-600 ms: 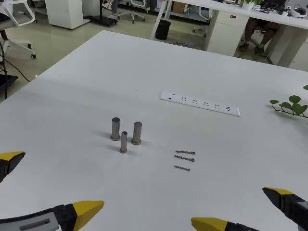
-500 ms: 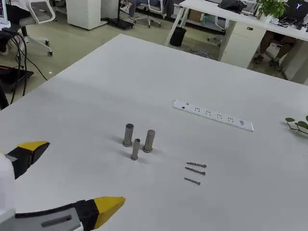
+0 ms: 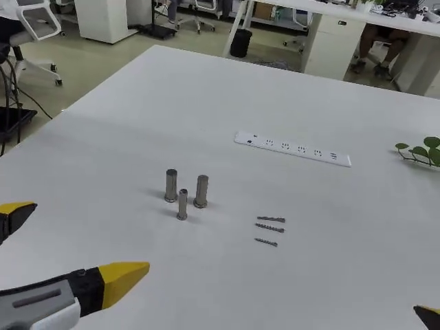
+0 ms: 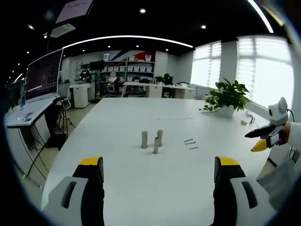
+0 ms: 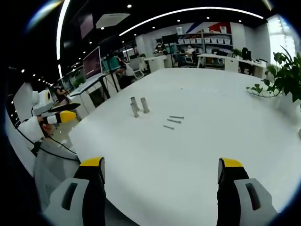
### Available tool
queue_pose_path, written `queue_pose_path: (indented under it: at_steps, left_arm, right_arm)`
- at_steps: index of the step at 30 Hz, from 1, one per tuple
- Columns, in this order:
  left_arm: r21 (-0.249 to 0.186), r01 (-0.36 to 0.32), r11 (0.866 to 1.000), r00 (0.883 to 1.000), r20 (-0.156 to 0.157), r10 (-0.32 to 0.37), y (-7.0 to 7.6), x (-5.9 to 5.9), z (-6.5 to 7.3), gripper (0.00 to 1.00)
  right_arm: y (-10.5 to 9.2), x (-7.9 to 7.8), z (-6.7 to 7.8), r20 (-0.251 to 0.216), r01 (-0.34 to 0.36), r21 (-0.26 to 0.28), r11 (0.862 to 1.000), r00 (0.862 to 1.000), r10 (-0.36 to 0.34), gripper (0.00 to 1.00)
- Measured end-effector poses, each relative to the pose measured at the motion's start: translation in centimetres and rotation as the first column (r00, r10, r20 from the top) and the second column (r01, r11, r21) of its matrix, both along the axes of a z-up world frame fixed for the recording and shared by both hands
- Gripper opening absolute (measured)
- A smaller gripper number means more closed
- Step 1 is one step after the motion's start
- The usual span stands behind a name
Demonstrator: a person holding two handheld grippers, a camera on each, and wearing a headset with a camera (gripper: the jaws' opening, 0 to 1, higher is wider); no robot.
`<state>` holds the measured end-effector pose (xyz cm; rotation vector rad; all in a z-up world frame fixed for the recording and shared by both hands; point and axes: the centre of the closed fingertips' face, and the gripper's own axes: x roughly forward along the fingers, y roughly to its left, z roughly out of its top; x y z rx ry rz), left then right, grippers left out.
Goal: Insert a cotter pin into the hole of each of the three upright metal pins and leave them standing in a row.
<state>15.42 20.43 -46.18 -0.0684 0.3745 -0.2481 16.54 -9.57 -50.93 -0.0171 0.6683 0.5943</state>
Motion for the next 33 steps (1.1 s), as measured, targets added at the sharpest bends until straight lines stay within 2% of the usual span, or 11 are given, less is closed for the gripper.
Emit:
queue_pose_path:
  at_steps: [4,8,9,11,16,23,26,28,33]
  left_arm:
    - [-0.057,-0.023,0.998,1.000,0.004,0.023,0.2,-0.2,0.2,0.97]
    - [-0.051,-0.023,0.998,1.000,0.009,0.023,0.3,-0.2,0.5,0.95]
    - [-0.071,-0.032,0.997,0.999,0.020,0.033,0.3,-0.1,0.8,0.95]
    - [-0.097,-0.037,0.995,0.999,0.022,0.039,0.3,-0.1,1.0,0.95]
    - [-0.062,-0.054,0.997,0.998,0.030,0.056,0.6,0.1,1.2,0.94]
    - [-0.095,-0.034,0.995,0.999,0.030,0.037,0.3,0.2,1.5,0.94]
    - [-0.079,-0.036,0.996,0.999,0.013,0.037,0.5,0.4,1.3,0.94]
    - [-0.066,-0.021,0.998,1.000,0.004,0.022,0.4,0.4,1.1,0.94]
    - [-0.069,0.002,0.998,1.000,-0.006,-0.002,0.1,0.4,1.0,0.96]
  right_arm:
    - [-0.7,-0.3,-0.4,-0.013,0.020,0.009,1.000,1.000,-0.019,0.98]
    - [-1.2,-0.3,-0.3,-0.010,0.033,0.013,0.999,0.999,-0.033,0.97]
    - [-1.3,-0.2,-0.2,-0.006,0.037,0.015,0.999,0.999,-0.037,0.97]
    - [-1.5,-0.2,-0.2,-0.004,0.046,0.017,0.999,0.999,-0.046,0.97]
    - [-2.3,0.0,-0.1,-0.003,0.084,0.027,0.996,0.996,-0.084,0.97]
    - [-3.5,0.2,0.5,0.016,0.115,0.018,0.993,0.993,-0.115,0.97]
    - [-3.6,0.2,0.6,0.018,0.117,0.017,0.993,0.993,-0.118,0.96]
    - [-3.7,0.2,1.0,0.036,0.114,0.017,0.993,0.993,-0.115,0.96]
    - [-3.7,0.4,1.2,0.049,0.120,0.017,0.993,0.991,-0.121,0.96]
